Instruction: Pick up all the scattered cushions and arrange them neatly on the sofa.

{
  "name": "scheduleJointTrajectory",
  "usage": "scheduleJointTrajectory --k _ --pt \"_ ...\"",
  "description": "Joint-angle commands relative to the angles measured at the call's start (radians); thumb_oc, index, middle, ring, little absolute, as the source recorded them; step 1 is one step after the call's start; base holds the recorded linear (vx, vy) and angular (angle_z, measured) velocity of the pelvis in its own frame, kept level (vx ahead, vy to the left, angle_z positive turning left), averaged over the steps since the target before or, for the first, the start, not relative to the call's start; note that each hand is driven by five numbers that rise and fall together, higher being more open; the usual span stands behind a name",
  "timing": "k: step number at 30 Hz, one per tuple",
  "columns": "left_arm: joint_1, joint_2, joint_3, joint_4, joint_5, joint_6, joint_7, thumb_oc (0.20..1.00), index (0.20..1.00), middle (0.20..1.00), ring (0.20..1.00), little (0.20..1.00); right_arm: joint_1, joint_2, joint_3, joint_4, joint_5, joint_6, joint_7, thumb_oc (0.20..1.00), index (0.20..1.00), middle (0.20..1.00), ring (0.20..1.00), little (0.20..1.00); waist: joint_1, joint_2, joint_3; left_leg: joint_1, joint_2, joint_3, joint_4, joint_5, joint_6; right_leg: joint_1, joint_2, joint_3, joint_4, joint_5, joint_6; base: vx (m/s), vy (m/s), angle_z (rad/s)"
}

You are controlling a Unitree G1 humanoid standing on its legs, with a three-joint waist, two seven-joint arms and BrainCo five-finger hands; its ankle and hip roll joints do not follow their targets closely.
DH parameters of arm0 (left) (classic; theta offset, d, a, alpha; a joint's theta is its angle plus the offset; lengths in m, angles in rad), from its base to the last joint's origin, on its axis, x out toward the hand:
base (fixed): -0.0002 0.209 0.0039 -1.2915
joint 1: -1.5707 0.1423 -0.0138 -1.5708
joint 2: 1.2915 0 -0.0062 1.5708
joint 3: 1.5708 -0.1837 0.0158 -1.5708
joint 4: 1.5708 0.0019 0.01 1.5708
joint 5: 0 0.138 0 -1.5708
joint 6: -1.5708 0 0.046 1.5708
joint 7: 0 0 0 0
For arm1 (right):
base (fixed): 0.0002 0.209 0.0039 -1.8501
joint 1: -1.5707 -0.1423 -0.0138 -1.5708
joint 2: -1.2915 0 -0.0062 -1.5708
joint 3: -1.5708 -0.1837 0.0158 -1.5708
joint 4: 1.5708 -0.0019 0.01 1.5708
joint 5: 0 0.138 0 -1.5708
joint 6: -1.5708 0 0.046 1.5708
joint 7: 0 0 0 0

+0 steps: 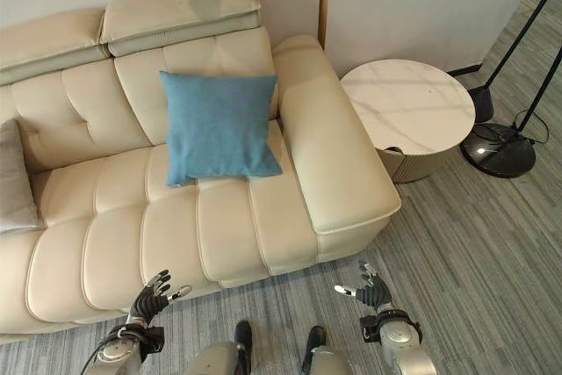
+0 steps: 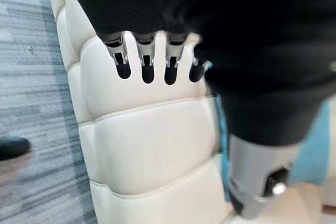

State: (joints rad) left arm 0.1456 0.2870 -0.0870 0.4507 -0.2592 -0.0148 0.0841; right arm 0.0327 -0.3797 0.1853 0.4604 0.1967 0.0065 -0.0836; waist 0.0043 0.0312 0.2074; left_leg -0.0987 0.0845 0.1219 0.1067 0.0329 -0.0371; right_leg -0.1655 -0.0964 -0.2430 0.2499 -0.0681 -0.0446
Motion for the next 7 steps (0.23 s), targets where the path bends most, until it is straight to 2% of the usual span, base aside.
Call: scheduleJointTrajectory --k 1,7 --pt "0.014 0.043 -0.015 -0.070 0.004 -0.036 -0.014 1.000 1.000 1.000 1.000 1.000 -0.034 0.023 -0.004 -0.042 0.008 -0.039 0.002 1.000 1.000 1.000 1.000 1.000 -0.027 -0.029 -0.039 0.024 -0.012 -0.028 -0.049 -0.090 -0.007 0.101 0.012 0.021 -0.206 -0.024 0.104 -0.02 0.119 0.34" --pt "0.022 0.059 -0.014 -0.077 0.044 -0.032 -0.025 1.000 1.000 1.000 1.000 1.000 -0.022 0.040 -0.008 -0.036 0.008 -0.033 0.009 1.000 1.000 1.000 1.000 1.000 -0.025 -0.038 -0.063 0.077 -0.023 -0.015 -0.131 -0.071 -0.007 0.113 0.006 0.022 -0.236 0.003 0.123 0.00 0.093 0.07"
